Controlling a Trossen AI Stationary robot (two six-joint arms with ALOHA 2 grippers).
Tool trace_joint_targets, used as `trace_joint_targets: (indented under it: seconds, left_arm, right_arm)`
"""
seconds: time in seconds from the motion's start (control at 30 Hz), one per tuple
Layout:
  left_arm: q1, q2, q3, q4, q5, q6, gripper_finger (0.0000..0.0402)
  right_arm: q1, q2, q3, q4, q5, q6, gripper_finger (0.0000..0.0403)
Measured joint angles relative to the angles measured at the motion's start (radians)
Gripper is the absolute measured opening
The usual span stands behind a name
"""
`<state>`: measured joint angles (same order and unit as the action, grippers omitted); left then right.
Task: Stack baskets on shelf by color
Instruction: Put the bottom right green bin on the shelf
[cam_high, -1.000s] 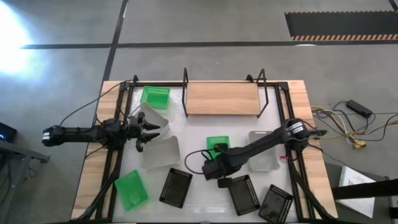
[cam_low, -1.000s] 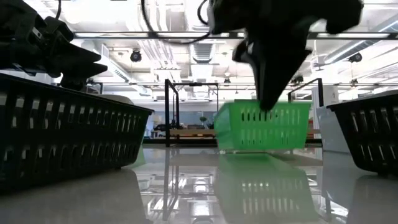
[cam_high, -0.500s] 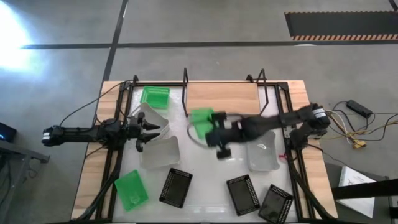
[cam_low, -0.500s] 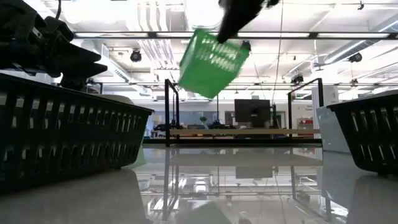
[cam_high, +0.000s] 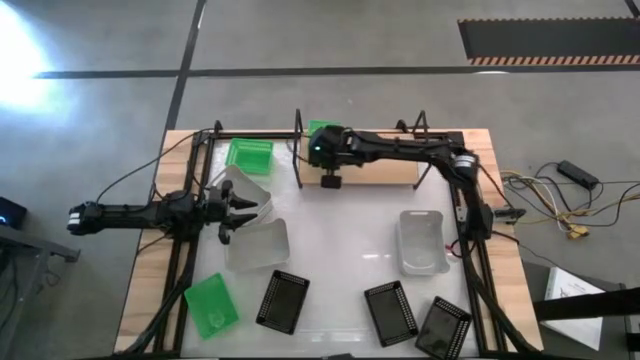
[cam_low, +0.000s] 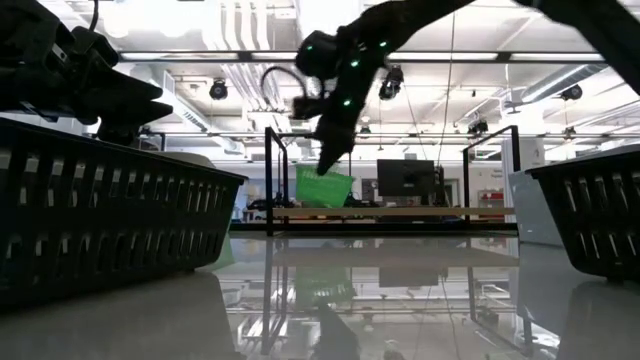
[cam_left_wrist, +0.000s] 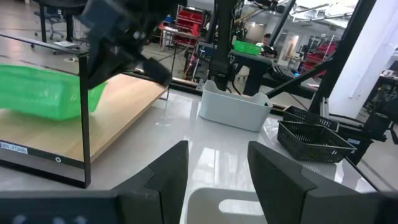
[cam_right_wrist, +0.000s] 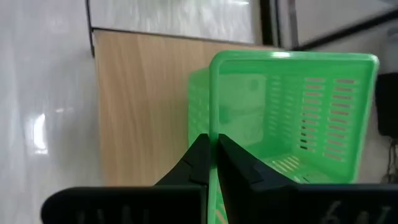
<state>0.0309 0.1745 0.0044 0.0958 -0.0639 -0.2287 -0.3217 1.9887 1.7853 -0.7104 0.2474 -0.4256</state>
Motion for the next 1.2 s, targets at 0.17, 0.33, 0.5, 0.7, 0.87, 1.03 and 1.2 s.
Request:
trace_joint_targets:
  seconds: [0.17, 0.33, 0.5, 0.7, 0.87, 1.03, 1.2]
  left_arm:
    - [0.000, 0.000, 0.000, 0.000, 0.000, 0.000, 0.0152]
    - [0.000, 0.000, 0.000, 0.000, 0.000, 0.000, 0.0152]
    - [0.000, 0.000, 0.000, 0.000, 0.000, 0.000, 0.0152]
    - [0.000, 0.000, 0.000, 0.000, 0.000, 0.000, 0.0152]
    - [0.000, 0.000, 0.000, 0.000, 0.000, 0.000, 0.0152]
    - [0.000, 0.000, 0.000, 0.000, 0.000, 0.000, 0.0152]
    - [0.000, 0.000, 0.000, 0.000, 0.000, 0.000, 0.0152]
  right_arm:
    - [0.025, 0.126, 0.221, -0.157, 0.013, 0.035, 0.0009]
    - [0.036, 0.225, 0.413, -0.357, 0.015, 0.103, 0.0009]
    - [0.038, 0.281, 0.519, -0.440, 0.015, 0.128, 0.0009]
    - [0.041, 0.303, 0.543, -0.478, 0.017, 0.128, 0.0019]
    - [0.043, 0.293, 0.537, -0.489, 0.057, 0.123, 0.0068]
    - [0.054, 0.256, 0.537, -0.502, 0.068, 0.118, 0.0112]
    - [0.085, 0.192, 0.529, -0.601, 0.062, 0.210, 0.0120]
